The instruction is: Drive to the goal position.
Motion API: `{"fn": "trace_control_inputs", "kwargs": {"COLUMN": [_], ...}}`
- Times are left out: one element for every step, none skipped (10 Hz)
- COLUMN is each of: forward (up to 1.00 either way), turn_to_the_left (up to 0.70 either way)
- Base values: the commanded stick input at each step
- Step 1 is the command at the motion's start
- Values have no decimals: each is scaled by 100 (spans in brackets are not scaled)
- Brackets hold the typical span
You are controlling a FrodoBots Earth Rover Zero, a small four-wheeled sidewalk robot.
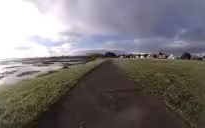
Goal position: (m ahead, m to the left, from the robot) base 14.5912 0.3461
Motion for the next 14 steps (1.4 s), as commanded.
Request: {"fn": "trace_control_inputs", "kwargs": {"forward": [70,70,70,70,70,70,70,70,70,70,70,70,70,70], "turn_to_the_left": [0,0,0,0,0,0,0,0,0,0,0,0,0,0]}}
